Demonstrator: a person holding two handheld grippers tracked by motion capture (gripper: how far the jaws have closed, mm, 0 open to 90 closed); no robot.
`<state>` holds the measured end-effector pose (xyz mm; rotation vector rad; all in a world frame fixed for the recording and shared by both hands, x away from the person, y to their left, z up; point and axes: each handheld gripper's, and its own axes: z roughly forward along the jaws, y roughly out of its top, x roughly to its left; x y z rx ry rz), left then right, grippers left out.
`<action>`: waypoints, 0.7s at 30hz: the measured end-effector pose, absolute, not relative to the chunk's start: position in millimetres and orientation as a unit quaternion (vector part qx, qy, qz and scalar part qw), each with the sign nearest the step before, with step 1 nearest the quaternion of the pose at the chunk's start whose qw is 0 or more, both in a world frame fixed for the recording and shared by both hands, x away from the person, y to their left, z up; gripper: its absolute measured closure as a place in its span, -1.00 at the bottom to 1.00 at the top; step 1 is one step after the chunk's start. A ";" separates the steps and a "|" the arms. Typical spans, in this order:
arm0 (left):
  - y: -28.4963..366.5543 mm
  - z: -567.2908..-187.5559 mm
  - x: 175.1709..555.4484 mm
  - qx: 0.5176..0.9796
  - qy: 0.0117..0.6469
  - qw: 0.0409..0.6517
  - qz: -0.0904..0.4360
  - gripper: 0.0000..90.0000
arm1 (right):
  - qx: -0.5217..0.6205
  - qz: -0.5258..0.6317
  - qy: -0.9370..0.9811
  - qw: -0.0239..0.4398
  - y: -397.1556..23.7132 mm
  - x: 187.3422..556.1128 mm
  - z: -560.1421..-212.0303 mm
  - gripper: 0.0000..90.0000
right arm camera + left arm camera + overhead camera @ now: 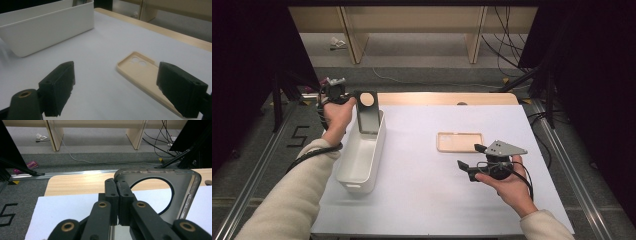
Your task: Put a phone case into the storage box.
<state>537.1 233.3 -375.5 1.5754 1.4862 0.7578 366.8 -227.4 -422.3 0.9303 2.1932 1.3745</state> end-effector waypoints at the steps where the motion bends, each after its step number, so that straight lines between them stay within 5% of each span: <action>1: 233.3 -375.9 537.1 0.627 0.590 0.410 0.301 0.96 | 0.332 0.490 0.782 0.194 -227.4 366.8 -422.3 -0.64; 21: 231.7 -386.1 536.8 0.640 0.589 0.397 0.293 0.94 | 0.332 0.489 0.783 0.193 -227.0 366.9 -422.6 -0.64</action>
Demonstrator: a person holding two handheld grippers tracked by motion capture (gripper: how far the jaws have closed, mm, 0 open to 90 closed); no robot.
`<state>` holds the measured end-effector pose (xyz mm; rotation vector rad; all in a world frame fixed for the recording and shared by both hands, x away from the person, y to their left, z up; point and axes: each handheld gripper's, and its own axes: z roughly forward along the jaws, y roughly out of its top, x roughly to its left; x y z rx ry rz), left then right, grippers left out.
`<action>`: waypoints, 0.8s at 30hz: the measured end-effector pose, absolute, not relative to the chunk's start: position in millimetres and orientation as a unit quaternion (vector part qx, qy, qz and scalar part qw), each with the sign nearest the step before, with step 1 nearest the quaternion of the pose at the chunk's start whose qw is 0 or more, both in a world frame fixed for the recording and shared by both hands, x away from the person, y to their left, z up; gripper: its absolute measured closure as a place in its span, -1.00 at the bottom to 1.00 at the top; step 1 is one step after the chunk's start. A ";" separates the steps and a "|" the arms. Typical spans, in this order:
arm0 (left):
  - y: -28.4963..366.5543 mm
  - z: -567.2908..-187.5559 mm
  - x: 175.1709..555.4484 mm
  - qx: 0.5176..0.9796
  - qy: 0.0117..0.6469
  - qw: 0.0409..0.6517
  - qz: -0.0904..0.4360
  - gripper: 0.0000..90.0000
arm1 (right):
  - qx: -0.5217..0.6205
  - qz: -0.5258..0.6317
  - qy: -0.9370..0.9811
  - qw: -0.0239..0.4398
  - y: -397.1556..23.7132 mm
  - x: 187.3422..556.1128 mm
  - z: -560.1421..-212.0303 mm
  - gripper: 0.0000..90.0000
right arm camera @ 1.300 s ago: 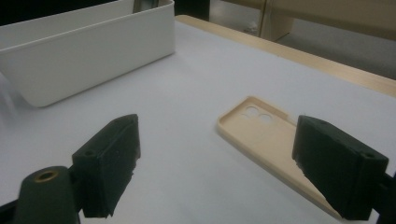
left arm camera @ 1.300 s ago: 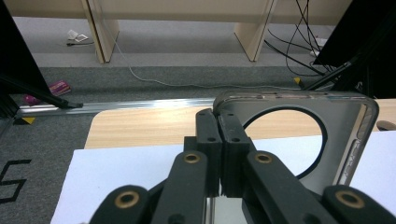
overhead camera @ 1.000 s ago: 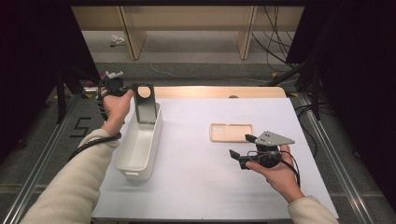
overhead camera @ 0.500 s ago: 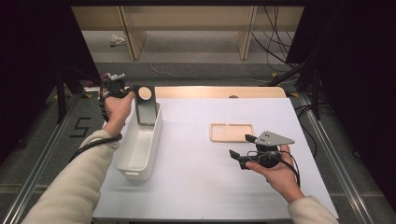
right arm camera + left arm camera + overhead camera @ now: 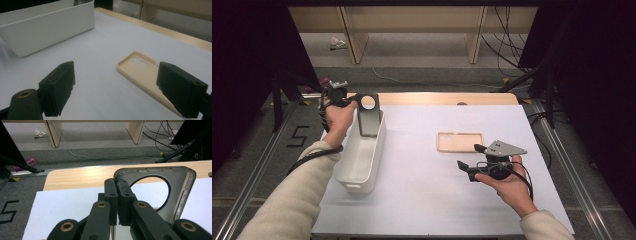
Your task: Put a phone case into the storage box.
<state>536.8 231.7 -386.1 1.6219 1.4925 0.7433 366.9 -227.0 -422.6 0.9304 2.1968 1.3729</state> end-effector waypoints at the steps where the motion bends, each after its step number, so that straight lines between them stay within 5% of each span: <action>1: 231.6 -386.8 536.7 0.641 0.589 0.396 0.294 0.94 | 0.332 0.490 0.783 0.193 -227.0 366.9 -422.6 -0.64; 24: 231.5 -389.7 539.2 0.655 0.581 0.385 0.292 0.85 | 0.331 0.490 0.783 0.192 -226.8 366.8 -422.7 -0.64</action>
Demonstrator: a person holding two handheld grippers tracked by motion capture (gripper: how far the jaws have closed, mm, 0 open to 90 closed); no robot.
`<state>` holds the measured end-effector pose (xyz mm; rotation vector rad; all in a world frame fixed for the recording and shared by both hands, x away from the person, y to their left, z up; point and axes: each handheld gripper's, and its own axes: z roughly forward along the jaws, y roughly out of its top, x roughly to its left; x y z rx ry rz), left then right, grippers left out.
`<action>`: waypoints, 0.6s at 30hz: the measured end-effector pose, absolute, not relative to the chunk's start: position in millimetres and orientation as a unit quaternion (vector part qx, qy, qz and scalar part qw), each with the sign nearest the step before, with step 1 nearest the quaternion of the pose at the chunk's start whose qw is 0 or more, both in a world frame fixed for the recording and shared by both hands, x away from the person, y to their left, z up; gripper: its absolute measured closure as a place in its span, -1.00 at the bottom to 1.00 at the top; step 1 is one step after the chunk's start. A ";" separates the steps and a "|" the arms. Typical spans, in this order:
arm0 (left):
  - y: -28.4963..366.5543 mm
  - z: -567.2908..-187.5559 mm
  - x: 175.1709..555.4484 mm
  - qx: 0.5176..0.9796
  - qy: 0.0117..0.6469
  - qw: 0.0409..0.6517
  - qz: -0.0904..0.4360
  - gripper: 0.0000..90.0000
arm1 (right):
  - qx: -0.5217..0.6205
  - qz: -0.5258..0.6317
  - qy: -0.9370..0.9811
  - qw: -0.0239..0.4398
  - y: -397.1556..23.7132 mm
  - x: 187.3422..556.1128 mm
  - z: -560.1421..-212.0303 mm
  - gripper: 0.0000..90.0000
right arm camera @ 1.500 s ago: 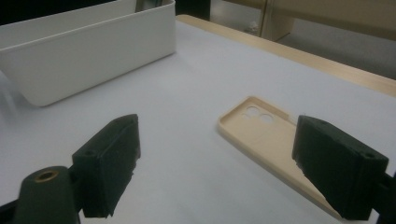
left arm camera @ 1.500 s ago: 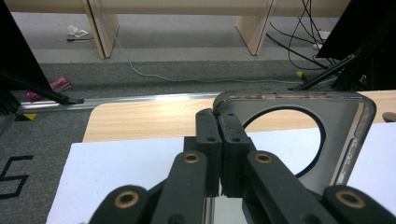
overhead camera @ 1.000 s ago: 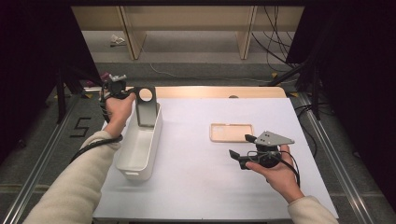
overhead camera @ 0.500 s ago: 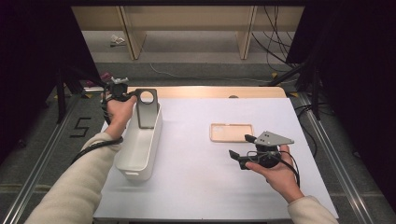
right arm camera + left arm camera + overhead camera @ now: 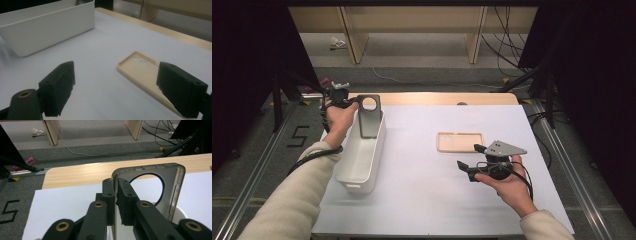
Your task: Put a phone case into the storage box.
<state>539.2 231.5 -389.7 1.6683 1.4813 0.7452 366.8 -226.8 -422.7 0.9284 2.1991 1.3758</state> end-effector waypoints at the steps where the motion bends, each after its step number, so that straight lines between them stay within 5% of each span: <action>1: 231.4 -389.6 539.4 0.655 0.581 0.384 0.292 0.84 | 0.331 0.490 0.783 0.192 -226.7 366.9 -422.7 -0.64; 12: 230.1 -388.4 540.1 0.657 0.581 0.383 0.290 0.67 | 0.331 0.491 0.783 0.191 -226.6 367.1 -422.9 -0.64; 18: 228.5 -383.8 528.9 0.656 0.575 0.404 0.276 0.08 | 0.332 0.490 0.783 0.191 -227.3 367.1 -422.6 -0.64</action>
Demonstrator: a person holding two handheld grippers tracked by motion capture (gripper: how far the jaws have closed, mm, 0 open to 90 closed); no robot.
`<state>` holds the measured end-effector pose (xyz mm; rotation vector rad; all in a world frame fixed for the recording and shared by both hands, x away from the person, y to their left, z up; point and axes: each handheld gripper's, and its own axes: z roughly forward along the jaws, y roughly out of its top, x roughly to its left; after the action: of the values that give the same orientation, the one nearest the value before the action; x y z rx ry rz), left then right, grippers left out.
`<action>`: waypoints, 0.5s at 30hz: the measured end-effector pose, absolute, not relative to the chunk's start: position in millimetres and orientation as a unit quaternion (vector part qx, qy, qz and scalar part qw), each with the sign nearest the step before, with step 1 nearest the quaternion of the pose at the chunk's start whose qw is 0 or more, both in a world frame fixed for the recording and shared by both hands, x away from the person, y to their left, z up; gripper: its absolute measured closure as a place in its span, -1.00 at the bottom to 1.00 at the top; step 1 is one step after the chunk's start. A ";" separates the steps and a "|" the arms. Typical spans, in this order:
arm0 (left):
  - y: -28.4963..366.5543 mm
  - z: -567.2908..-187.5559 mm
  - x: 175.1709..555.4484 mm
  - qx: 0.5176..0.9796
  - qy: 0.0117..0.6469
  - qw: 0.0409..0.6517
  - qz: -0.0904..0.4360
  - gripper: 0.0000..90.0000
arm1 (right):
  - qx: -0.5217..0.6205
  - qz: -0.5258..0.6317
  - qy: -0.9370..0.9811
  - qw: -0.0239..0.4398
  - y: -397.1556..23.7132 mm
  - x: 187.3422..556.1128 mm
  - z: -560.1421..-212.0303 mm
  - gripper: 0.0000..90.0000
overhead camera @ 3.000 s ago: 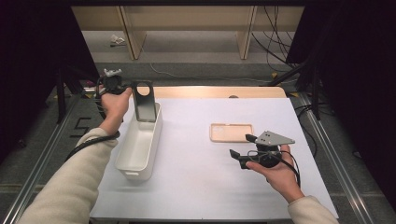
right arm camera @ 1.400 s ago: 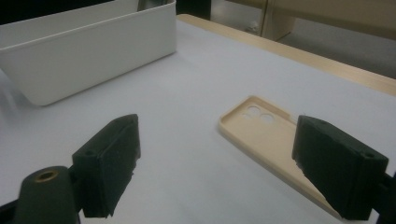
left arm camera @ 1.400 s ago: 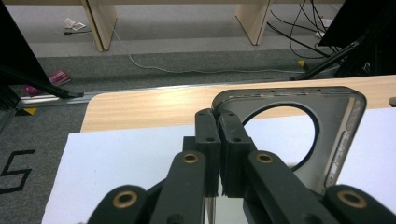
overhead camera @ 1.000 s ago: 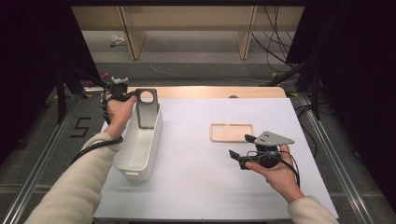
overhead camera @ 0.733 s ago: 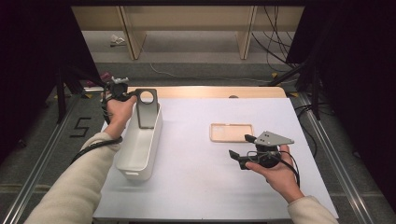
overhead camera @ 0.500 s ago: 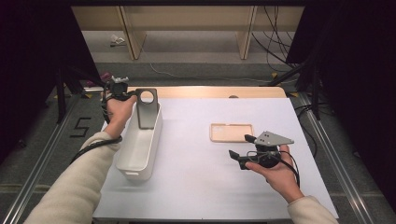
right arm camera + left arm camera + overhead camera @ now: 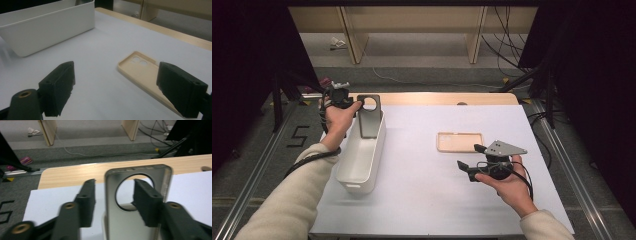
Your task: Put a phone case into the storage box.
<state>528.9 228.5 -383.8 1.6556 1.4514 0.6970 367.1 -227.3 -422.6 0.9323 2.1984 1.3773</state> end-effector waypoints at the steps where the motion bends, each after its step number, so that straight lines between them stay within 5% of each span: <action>1: 227.8 -383.2 525.2 0.655 0.574 0.408 0.273 -0.01 | 0.332 0.491 0.782 0.191 -227.4 367.2 -422.7 -0.64; 11: 227.2 -375.5 472.9 0.683 0.521 0.441 0.261 -0.87 | 0.335 0.489 0.782 0.192 -229.2 368.4 -422.0 -0.64; 15: 225.2 -380.1 448.0 0.692 0.504 0.458 0.241 -0.94 | 0.337 0.488 0.782 0.192 -231.2 370.1 -421.9 -0.64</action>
<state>448.0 225.2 -380.1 1.7042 1.2426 0.5933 370.1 -231.2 -421.9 0.9456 2.1949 1.3699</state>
